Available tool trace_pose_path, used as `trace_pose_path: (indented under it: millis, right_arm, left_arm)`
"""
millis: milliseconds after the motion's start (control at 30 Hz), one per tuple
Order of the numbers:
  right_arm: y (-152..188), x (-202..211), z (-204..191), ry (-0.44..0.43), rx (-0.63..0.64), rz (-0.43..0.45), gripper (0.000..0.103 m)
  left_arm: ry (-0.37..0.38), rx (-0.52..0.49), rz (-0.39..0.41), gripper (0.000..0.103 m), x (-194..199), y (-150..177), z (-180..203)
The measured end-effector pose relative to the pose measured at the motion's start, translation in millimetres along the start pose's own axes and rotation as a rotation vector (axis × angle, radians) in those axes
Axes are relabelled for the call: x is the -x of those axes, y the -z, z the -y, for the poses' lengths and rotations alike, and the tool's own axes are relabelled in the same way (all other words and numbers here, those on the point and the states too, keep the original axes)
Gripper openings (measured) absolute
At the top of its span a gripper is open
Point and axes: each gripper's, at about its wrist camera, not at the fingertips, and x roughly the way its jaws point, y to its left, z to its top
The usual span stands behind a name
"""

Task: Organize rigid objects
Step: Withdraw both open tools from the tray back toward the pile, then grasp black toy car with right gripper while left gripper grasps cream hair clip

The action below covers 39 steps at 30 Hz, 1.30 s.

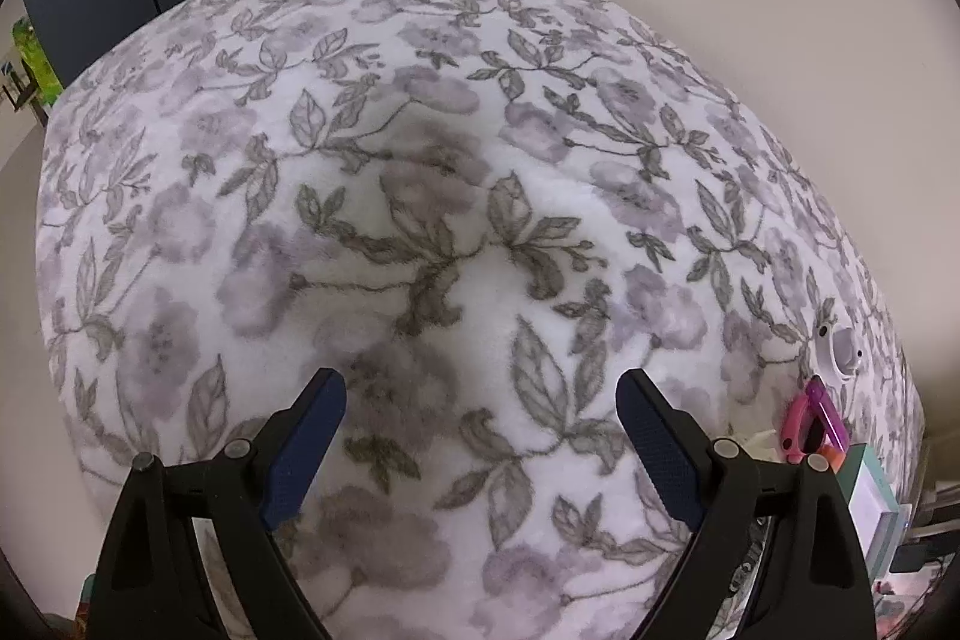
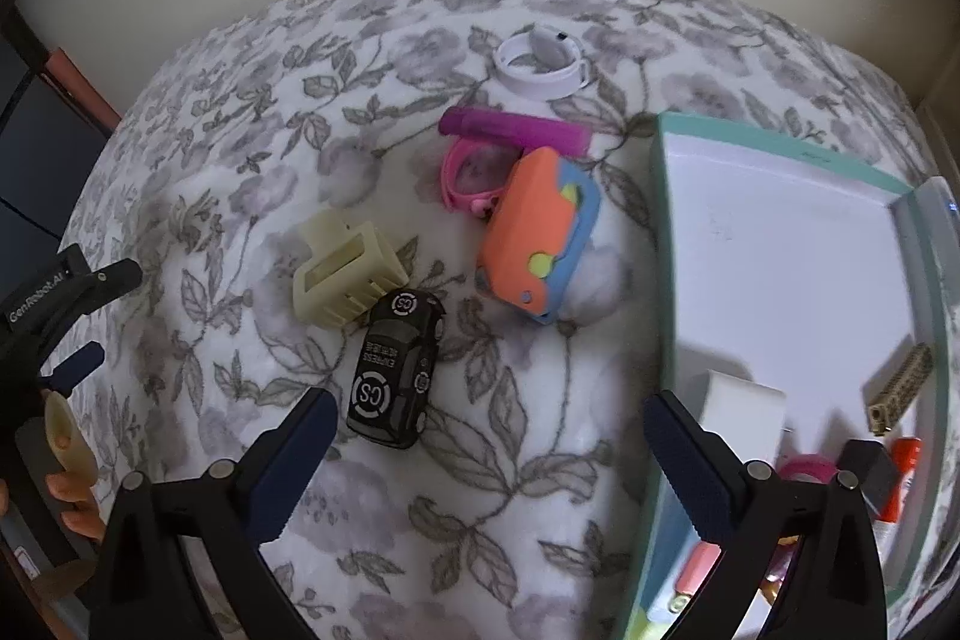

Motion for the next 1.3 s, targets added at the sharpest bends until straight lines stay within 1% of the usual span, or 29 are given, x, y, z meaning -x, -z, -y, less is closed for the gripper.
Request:
trace_pose_path:
  millis: [67,133,300,400,500,567,700,767,833,900,933,1000,1033,1100,1133,1200,1233,1300]
  right_arm:
    - [-1,-5,-4,-0.003,0.010,-0.006,0.103]
    - [-2,-10,-8,-0.004,0.020,-0.009,0.103]
    - [-1,-24,-17,-0.003,0.036,-0.026,0.103]
    - [-1,-31,-19,0.016,0.041,-0.031,0.103]
    - [-1,-35,-21,0.018,0.042,-0.037,0.103]
    - [-2,-38,-23,0.021,0.044,-0.037,0.103]
    - [-5,-45,-29,0.025,0.054,-0.036,0.103]
    - [-5,-47,-32,0.037,0.058,-0.035,0.101]
    - [-5,-51,-34,0.046,0.063,-0.033,0.096]
    - [-6,-54,-35,0.052,0.069,-0.033,0.086]
    - [-6,-54,-35,0.053,0.073,-0.033,0.086]
    - [-7,-54,-34,0.047,0.073,-0.031,0.081]
    - [-7,-53,-34,0.042,0.071,-0.029,0.080]
    - [-7,-50,-31,0.031,0.069,-0.026,0.072]
    - [-7,-49,-31,0.024,0.068,-0.025,0.071]
    - [-8,-48,-29,0.004,0.064,-0.024,0.062]
    - [-8,-47,-29,-0.007,0.064,-0.026,0.059]
    - [-8,-46,-30,-0.026,0.071,-0.027,0.050]
  left_arm:
    - [-0.005,0.020,-0.011,0.092,-5,-2,-7]
    - [0.013,0.040,-0.027,0.092,-11,-5,-12]
    - [0.043,0.045,-0.040,0.092,-23,-9,-17]
    - [0.045,0.072,-0.039,0.092,-27,-13,-27]
    - [0.048,0.136,-0.029,0.092,-26,-18,-44]
    - [0.064,0.169,-0.028,0.092,-27,-21,-54]
    - [0.048,0.175,-0.027,0.092,-28,-24,-60]
    - [0.041,0.160,-0.030,0.092,-29,-24,-57]
    - [0.038,0.144,-0.030,0.092,-30,-25,-54]
    - [0.027,0.127,-0.032,0.092,-29,-24,-47]
    - [0.024,0.114,-0.040,0.092,-29,-23,-42]
    - [0.039,0.054,-0.048,0.092,-26,-20,-25]
    - [0.039,0.019,-0.045,0.092,-24,-18,-16]
    - [0.031,-0.050,-0.040,0.092,-21,-12,2]
    - [0.031,-0.100,-0.038,0.092,-19,-8,15]
    - [0.039,-0.159,-0.041,0.092,-17,-1,32]
    - [0.048,-0.201,-0.049,0.092,-16,4,44]
    - [0.068,-0.246,-0.055,0.092,-16,11,58]
